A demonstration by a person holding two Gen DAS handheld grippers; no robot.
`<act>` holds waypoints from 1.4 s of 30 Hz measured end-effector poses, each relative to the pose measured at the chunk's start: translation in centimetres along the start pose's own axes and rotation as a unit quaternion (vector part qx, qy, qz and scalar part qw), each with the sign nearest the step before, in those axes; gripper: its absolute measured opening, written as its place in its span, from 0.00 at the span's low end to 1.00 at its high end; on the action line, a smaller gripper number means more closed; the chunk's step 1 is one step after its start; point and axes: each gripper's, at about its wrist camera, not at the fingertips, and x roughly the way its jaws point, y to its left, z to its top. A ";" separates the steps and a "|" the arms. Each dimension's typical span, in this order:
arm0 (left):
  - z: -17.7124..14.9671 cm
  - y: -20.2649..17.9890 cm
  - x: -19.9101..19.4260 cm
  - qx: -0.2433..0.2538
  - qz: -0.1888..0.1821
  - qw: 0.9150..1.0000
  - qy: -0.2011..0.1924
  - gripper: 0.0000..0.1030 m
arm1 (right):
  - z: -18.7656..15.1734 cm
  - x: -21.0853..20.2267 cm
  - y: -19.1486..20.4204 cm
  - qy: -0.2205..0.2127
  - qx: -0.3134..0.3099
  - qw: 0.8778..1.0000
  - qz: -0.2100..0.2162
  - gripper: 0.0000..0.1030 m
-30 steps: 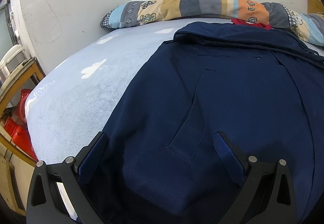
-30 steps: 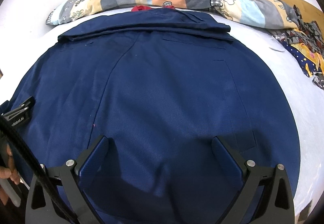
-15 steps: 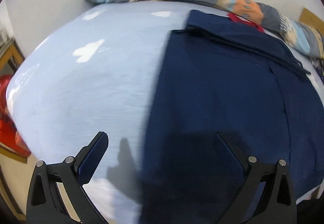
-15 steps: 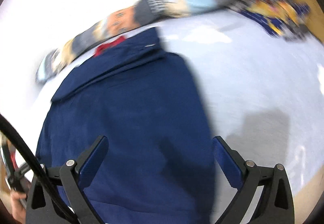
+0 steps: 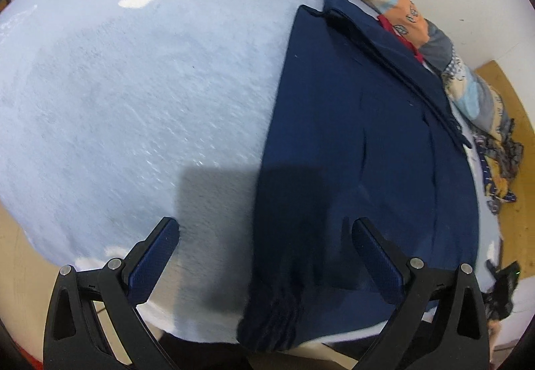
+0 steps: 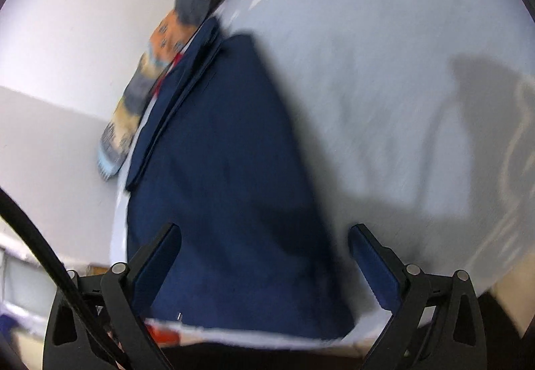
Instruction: Fold large clothes
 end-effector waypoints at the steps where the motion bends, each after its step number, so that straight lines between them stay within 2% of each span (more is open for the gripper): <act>1: -0.1 0.0 -0.1 -0.001 -0.004 1.000 0.001 1.00 | -0.8 0.3 0.4 0.012 -0.004 1.000 0.009 0.92; 3: -0.1 0.3 -0.1 -0.009 -0.017 1.000 0.005 1.00 | -1.6 0.3 1.2 0.015 -0.023 1.000 0.006 0.76; 6: 0.0 0.3 0.1 -0.016 -0.026 0.999 0.014 1.00 | -1.8 0.3 1.5 0.027 -0.014 0.998 0.058 0.65; 7: 0.1 0.4 0.0 -0.018 -0.029 0.999 0.014 1.00 | -1.7 0.7 1.8 0.029 -0.020 0.998 0.059 0.65; 8: 0.3 0.7 -0.1 -0.024 -0.035 0.999 0.014 1.00 | -1.5 0.8 1.9 0.028 -0.029 0.998 0.042 0.65; 10: 0.6 1.4 -0.4 -0.037 -0.041 0.998 0.012 1.00 | -1.4 1.1 1.8 0.014 -0.050 0.998 -0.044 0.65; 11: 0.6 1.7 -0.4 -0.043 -0.043 0.998 0.015 1.00 | -1.2 1.2 1.4 0.009 -0.049 0.997 -0.062 0.64; 14: 0.5 1.7 0.0 -0.046 -0.060 0.997 0.035 1.00 | -0.9 1.1 0.6 0.014 -0.018 0.999 -0.029 0.64; 16: 0.0 0.4 0.5 -0.020 -0.077 0.995 0.053 0.98 | -1.2 1.5 0.9 0.023 -0.022 0.999 -0.012 0.64; 18: -0.4 -0.7 0.7 0.008 -0.078 0.995 0.061 0.76 | -1.6 2.0 1.5 0.035 -0.031 0.999 0.007 0.57; 19: -0.6 -1.1 0.9 0.018 -0.076 0.995 0.066 0.59 | -1.8 1.7 1.9 0.035 -0.037 0.999 0.019 0.52; 20: -0.8 -1.4 1.1 0.029 -0.060 0.996 0.066 0.55 | -1.8 1.5 1.9 0.036 -0.031 0.998 0.038 0.46; 21: -0.9 -1.4 1.1 0.031 -0.054 0.996 0.067 0.53 | -1.6 1.6 1.9 0.036 -0.026 0.998 0.049 0.46; 22: -0.9 -1.3 1.2 0.029 -0.053 0.996 0.069 0.52 | -1.4 1.6 1.8 0.034 -0.026 0.998 0.035 0.46; 24: -0.9 -1.1 1.4 0.023 -0.053 0.996 0.072 0.52 | -1.4 1.8 1.5 0.028 -0.042 0.998 -0.031 0.45; 25: -0.9 -1.0 1.5 0.019 -0.053 0.996 0.071 0.52 | -1.5 2.2 1.1 0.030 -0.037 0.998 -0.047 0.43; 27: -1.0 -1.4 2.0 0.023 -0.054 0.995 0.082 0.70 | -1.4 2.2 0.8 0.030 -0.025 0.998 -0.040 0.46; 28: -1.2 -1.9 2.3 0.034 -0.060 0.994 0.088 0.86 | -1.4 2.2 0.9 0.030 -0.024 0.999 -0.037 0.48; 29: -1.4 -2.5 2.5 0.052 -0.056 0.993 0.093 0.95 | -1.5 2.3 0.8 0.029 -0.021 0.999 -0.030 0.50; 31: -1.9 -4.1 3.0 0.094 -0.023 0.991 0.093 0.97 | -1.8 2.5 0.7 0.038 -0.017 0.999 -0.007 0.50; 33: -2.9 -6.0 3.3 0.151 0.023 0.985 0.085 0.91 | -1.8 3.1 1.9 0.052 -0.031 0.998 0.020 0.37; 35: -3.1 -6.5 3.0 0.166 0.045 0.983 0.071 0.75 | -2.2 2.8 3.2 0.046 -0.056 0.997 0.024 0.29; 36: -3.0 -6.2 2.7 0.160 0.044 0.984 0.066 0.69 | -2.1 2.8 3.3 0.042 -0.059 0.997 0.013 0.29; 38: -2.7 -5.3 2.1 0.138 0.043 0.988 0.056 0.48 | -2.1 3.1 3.0 0.040 -0.063 0.997 -0.021 0.29; 41: -2.4 -5.0 1.1 0.126 0.036 0.991 0.036 0.28 | -2.1 3.5 1.9 0.054 -0.036 0.998 -0.011 0.31; 42: -2.3 -5.1 0.8 0.130 0.033 0.991 0.029 0.27 | -2.1 3.4 1.9 0.051 -0.034 0.998 -0.010 0.33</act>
